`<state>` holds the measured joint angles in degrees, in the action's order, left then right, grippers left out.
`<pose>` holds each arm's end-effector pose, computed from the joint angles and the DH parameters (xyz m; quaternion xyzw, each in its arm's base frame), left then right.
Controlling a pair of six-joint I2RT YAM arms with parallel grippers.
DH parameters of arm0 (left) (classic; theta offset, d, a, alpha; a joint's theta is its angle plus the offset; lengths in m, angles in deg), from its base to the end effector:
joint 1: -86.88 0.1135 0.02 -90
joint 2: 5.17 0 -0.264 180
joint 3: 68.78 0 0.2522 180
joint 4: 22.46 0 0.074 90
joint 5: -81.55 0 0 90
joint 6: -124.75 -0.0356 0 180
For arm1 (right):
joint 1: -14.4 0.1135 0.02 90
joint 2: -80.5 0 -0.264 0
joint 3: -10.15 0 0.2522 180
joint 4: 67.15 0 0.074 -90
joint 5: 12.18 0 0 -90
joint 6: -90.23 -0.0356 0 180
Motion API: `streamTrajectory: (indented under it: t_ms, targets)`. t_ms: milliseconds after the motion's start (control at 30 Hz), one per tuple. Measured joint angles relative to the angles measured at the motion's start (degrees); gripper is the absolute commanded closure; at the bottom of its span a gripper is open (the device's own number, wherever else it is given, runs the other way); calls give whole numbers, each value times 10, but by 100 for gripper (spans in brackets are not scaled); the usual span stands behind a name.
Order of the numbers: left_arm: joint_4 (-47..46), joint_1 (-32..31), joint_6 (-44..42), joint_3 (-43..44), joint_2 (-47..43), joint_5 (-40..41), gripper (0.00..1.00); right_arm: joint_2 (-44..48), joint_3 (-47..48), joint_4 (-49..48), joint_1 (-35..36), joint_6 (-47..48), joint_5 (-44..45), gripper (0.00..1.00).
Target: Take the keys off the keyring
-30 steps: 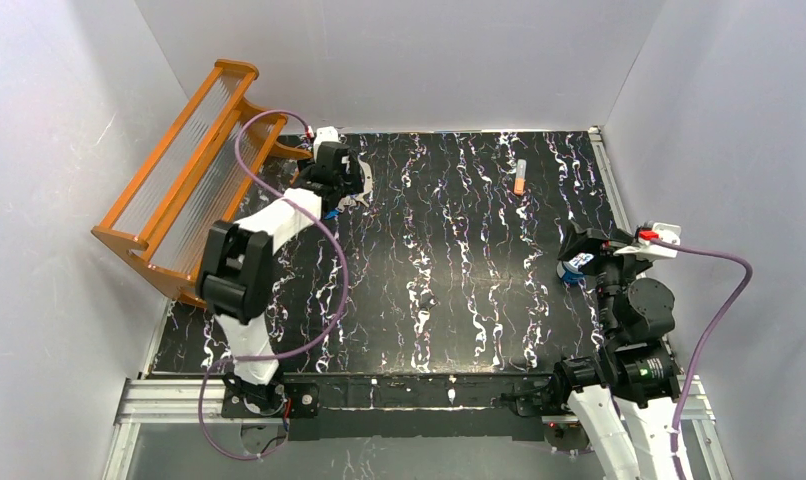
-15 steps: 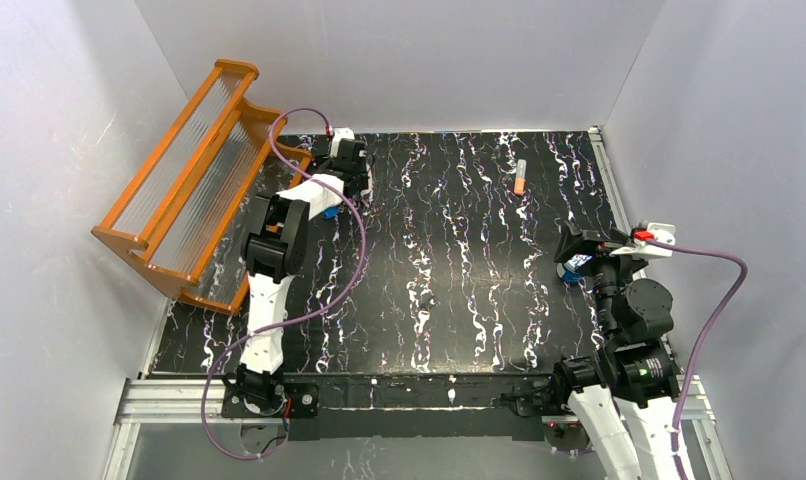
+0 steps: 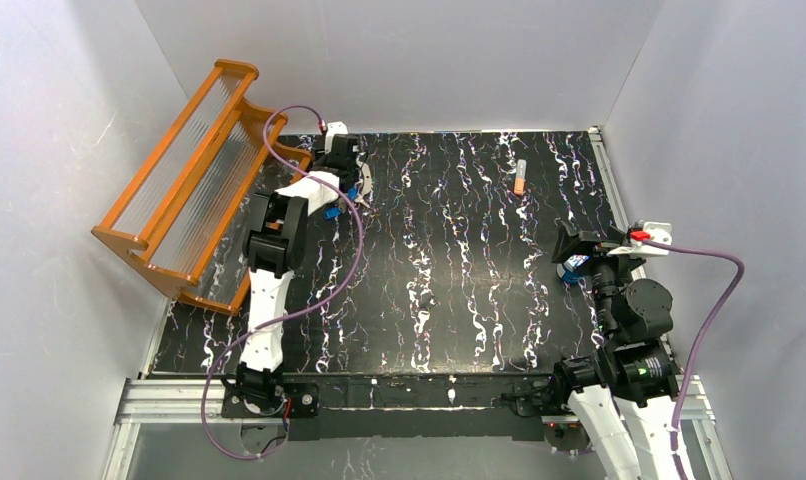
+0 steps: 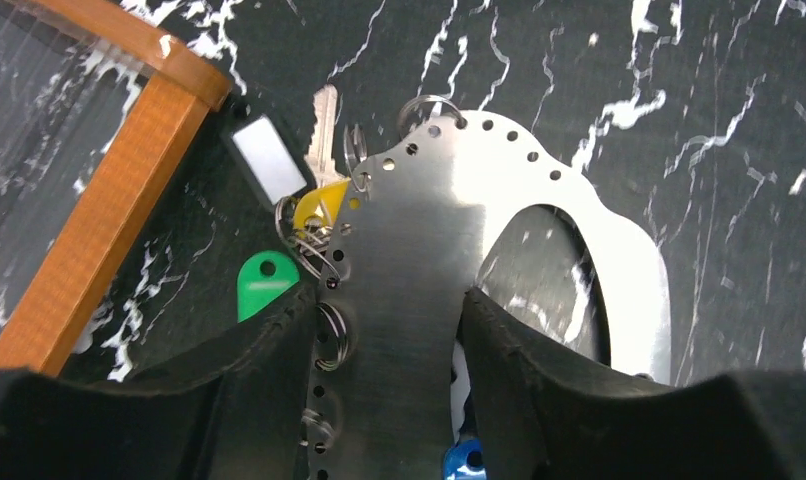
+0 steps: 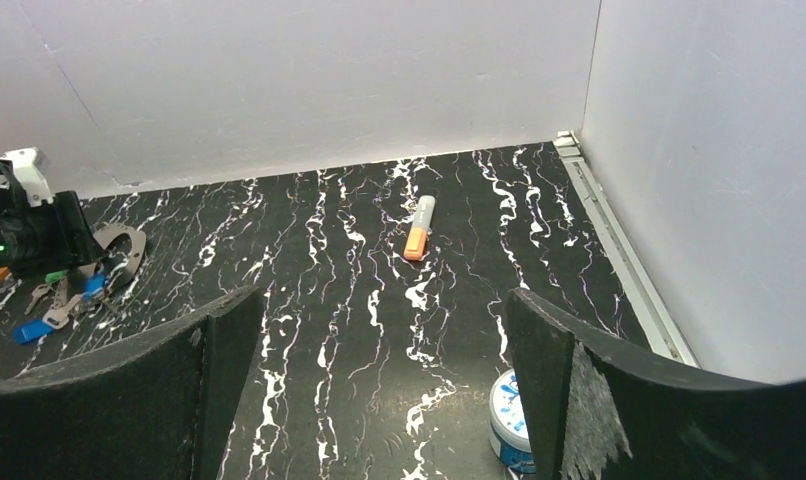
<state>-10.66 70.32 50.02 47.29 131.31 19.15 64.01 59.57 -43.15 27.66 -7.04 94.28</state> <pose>0.5195 -0.1373 0.1511 -0.1057 0.8515 0.0722 0.5085 0.0854 0.0098 0.3423 0.0750 0.6480 0.0425 0.7567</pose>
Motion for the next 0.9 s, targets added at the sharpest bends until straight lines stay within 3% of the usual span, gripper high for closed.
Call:
streamTrajectory:
  t_ms: [333,667,900]
  targets:
    - [-21,0,8,-224,-159,-87,62,-36,6,7,0,-2,-53,1]
    - [-31,-8,110,-460,-354,-212,63,-247,44,29,2,-82,-289,7]
    - [-66,-41,170,-520,-398,-263,64,-377,1,-82,27,-208,-403,10]
